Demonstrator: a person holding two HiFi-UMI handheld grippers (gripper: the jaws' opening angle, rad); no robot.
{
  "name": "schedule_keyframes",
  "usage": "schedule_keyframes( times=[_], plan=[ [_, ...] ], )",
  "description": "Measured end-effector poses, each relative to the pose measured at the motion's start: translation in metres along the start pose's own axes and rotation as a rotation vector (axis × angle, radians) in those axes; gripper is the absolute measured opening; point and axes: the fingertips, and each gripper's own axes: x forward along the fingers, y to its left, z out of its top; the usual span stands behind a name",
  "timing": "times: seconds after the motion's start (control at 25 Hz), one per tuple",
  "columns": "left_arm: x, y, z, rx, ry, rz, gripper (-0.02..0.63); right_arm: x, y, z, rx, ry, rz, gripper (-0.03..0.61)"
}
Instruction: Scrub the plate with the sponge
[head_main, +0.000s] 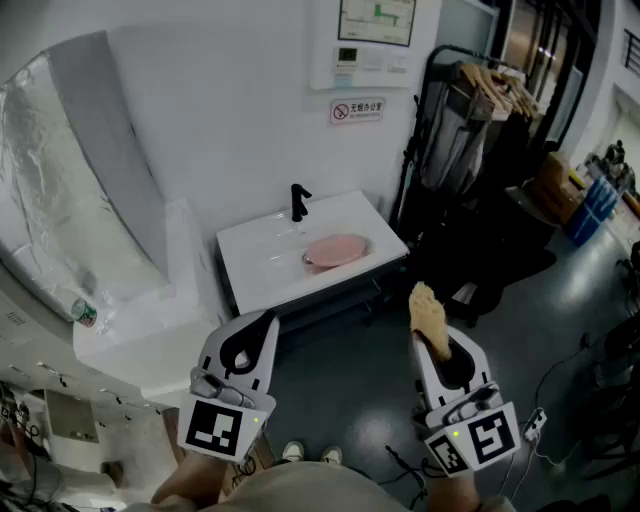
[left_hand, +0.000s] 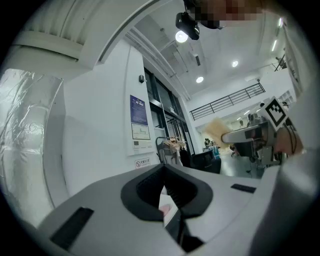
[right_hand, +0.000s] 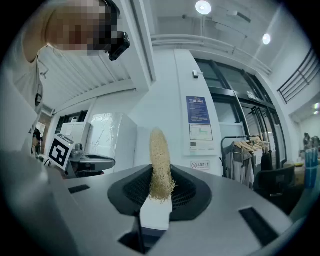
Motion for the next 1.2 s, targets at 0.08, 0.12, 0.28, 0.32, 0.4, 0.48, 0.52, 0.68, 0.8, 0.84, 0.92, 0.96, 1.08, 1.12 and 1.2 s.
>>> schedule_keyframes(
  times=[0.08,0.12,0.28,0.32,0.4,0.48,0.52,0.68,0.8,0.84,0.92,0.96,1.08,1.12,1.2],
  plan=[
    [-0.005,0.002,0.0,0.002,0.003,0.003,0.006,-0.003,0.003,0.003,0.017,-0.018,-0.002,0.086],
    [-0.007,0.002,0.001,0.005,0.003,0.003,0.006,-0.004,0.004,0.004,0.023,-0.022,-0.004,0.086],
    [-0.012,-0.002,0.0,0.016,0.005,-0.004,0.006,-0.01,0.008,0.005,0.03,-0.023,-0.01,0.087],
    [-0.013,-0.004,-0.001,0.015,0.006,-0.007,0.006,-0.011,0.008,0.004,0.031,-0.022,-0.009,0.087],
    [-0.015,-0.007,-0.002,0.017,0.009,-0.01,0.006,-0.014,0.01,0.001,0.03,-0.013,-0.004,0.087],
    [-0.017,-0.01,-0.003,0.021,0.014,-0.01,0.006,-0.016,0.012,-0.002,0.027,-0.001,0.004,0.087],
    [-0.018,-0.011,-0.003,0.023,0.016,-0.01,0.006,-0.017,0.012,-0.003,0.026,0.004,0.008,0.087],
    [-0.019,-0.019,-0.004,0.023,0.022,-0.004,0.006,-0.022,0.011,-0.009,0.028,0.014,0.023,0.087],
    [-0.019,-0.026,-0.006,0.026,0.03,0.002,0.006,-0.027,0.006,-0.012,0.032,0.018,0.031,0.087],
    [-0.019,-0.029,-0.007,0.028,0.031,0.005,0.006,-0.029,0.004,-0.013,0.033,0.02,0.033,0.087],
    [-0.019,-0.035,-0.008,0.028,0.034,0.01,0.006,-0.034,0.0,-0.016,0.033,0.026,0.039,0.087],
    [-0.02,-0.039,-0.008,0.028,0.034,0.013,0.006,-0.037,-0.001,-0.018,0.033,0.028,0.043,0.087],
    [-0.021,-0.05,-0.009,0.032,0.029,0.018,0.006,-0.046,-0.006,-0.024,0.027,0.033,0.049,0.087],
    [-0.021,-0.054,-0.01,0.032,0.03,0.019,0.006,-0.048,-0.008,-0.026,0.025,0.035,0.048,0.087],
    [-0.018,-0.06,-0.012,0.029,0.034,0.015,0.006,-0.052,-0.012,-0.029,0.026,0.039,0.046,0.087]
  ],
)
